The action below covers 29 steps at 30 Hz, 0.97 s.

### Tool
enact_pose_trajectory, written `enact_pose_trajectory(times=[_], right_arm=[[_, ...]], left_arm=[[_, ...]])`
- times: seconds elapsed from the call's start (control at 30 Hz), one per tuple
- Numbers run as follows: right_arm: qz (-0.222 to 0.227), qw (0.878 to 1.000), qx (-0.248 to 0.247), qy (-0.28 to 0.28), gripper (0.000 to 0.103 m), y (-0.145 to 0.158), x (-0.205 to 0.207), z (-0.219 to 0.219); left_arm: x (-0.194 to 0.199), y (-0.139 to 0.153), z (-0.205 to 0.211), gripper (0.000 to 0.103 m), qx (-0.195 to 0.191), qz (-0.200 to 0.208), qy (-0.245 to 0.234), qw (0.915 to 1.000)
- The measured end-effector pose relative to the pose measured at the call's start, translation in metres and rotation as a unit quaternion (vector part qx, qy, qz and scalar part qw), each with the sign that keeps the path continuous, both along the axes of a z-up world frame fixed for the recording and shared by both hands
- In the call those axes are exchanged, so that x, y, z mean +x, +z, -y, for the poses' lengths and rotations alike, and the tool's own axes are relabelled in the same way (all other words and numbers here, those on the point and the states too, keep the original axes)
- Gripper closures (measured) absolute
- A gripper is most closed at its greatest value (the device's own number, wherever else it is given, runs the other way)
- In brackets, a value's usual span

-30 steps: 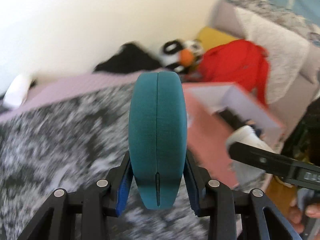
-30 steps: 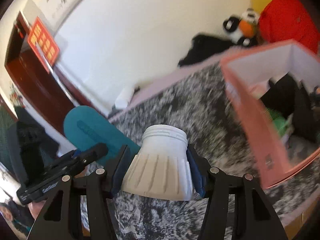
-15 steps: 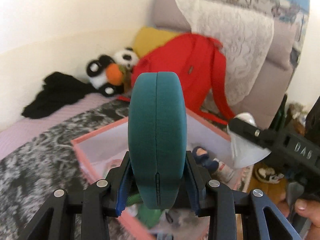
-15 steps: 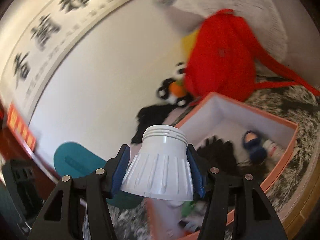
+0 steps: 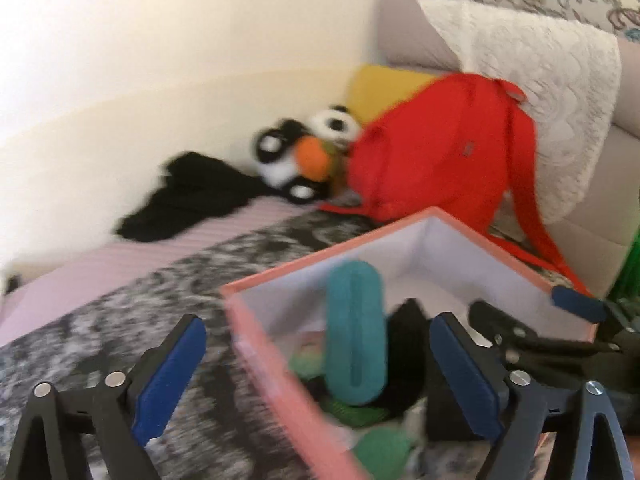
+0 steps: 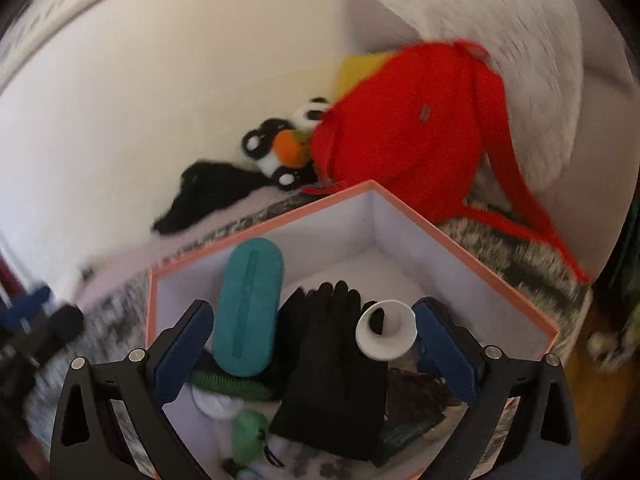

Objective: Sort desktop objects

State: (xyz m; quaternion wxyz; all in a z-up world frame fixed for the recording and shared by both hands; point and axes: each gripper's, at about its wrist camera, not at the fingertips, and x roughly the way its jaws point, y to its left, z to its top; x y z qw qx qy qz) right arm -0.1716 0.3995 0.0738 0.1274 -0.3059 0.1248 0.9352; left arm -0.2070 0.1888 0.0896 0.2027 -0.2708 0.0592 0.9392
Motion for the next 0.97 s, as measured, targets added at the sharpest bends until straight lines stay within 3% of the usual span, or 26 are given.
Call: enact_pose_trajectory(times=[0.1,0.17,0.4,0.63,0.8,0.97], right_arm=[[0.003,0.998,0.061,0.027,0.0,0.001,0.009,0.047],[0.004,0.996,0.074,0.044,0.0,0.003,0.016,0.073],[-0.015,0.989,0.061,0.132,0.0,0.012,0.045,0.184],[0.002,0.981,0.052,0.189,0.0,-0.02,0.063,0.289],[0.014,0.975,0.061,0.214,0.0,-0.043,0.069,0.336],[0.022,0.971,0.072,0.225,0.001,-0.061,0.067,0.36]], left_arm=[[0.021,0.001,0.035,0.005,-0.004,-0.021,0.037,0.9991],[0.042,-0.001,0.067,0.003,-0.007,-0.036,0.073,0.9967],[0.094,-0.017,0.162,0.0,-0.041,-0.042,0.181,0.9818],[0.132,-0.042,0.239,0.0,-0.04,-0.056,0.277,0.9584],[0.137,-0.066,0.285,0.0,-0.01,-0.015,0.306,0.9518],[0.134,-0.088,0.314,0.001,0.021,-0.008,0.327,0.9449]])
